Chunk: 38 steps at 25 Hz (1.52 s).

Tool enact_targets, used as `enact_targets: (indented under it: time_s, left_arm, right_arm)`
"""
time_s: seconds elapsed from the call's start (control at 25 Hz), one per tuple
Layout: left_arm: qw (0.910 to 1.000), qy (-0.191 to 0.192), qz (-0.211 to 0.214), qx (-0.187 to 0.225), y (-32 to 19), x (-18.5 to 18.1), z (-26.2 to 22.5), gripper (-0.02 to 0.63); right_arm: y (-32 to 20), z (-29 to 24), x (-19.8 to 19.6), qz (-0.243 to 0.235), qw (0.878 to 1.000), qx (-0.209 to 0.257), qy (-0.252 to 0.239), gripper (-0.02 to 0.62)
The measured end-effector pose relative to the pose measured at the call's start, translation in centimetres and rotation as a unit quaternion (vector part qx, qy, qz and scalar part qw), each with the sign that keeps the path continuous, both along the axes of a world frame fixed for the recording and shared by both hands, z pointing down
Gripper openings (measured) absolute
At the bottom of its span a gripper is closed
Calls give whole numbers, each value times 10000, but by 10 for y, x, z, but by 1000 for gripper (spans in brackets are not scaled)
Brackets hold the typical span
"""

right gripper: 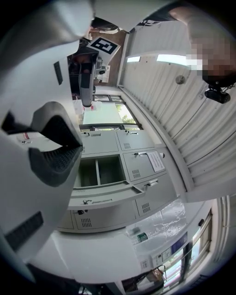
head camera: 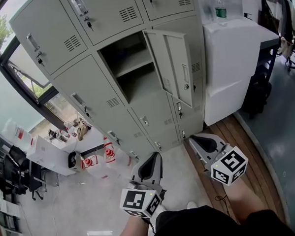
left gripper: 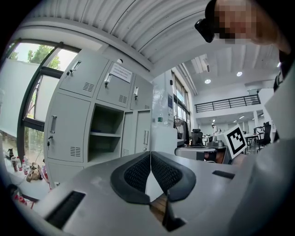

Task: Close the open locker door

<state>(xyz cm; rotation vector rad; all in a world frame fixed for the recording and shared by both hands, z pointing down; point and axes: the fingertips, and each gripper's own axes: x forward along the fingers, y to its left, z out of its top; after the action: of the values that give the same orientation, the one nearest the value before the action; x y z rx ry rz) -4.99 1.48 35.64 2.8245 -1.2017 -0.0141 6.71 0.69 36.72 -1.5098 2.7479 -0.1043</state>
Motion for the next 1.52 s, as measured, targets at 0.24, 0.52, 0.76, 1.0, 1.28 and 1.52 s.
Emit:
enact_targets:
  time_s: [0.24, 0.52, 0.76, 1.0, 1.28, 1.52]
  left_arm:
    - [10000, 46, -55, -46, -13, 1, 2, 18]
    - [9999, 81, 47, -83, -33, 7, 5, 18]
    - [9996, 100, 244, -87, -58, 9, 6, 18]
    - [9985, 142, 511, -103, -93, 7, 5, 18]
    - [9958, 173, 878, -170, -135, 2, 5, 20]
    - [9912, 156, 1308, -160, -161, 0, 5, 19]
  right_arm:
    - [-15, 1, 4, -6, 10000, -46, -24, 54]
    - [-37, -4, 10, 110, 9999, -32, -36, 54]
    - [-61, -4, 12, 307, 9995, -40, -14, 53]
    - [-91, -6, 12, 597, 9982, -70, -28, 54]
    - [-124, -8, 4, 945, 9955, -101, -29, 52]
    - [-144, -9, 3, 1380, 9904, -97, -47, 52]
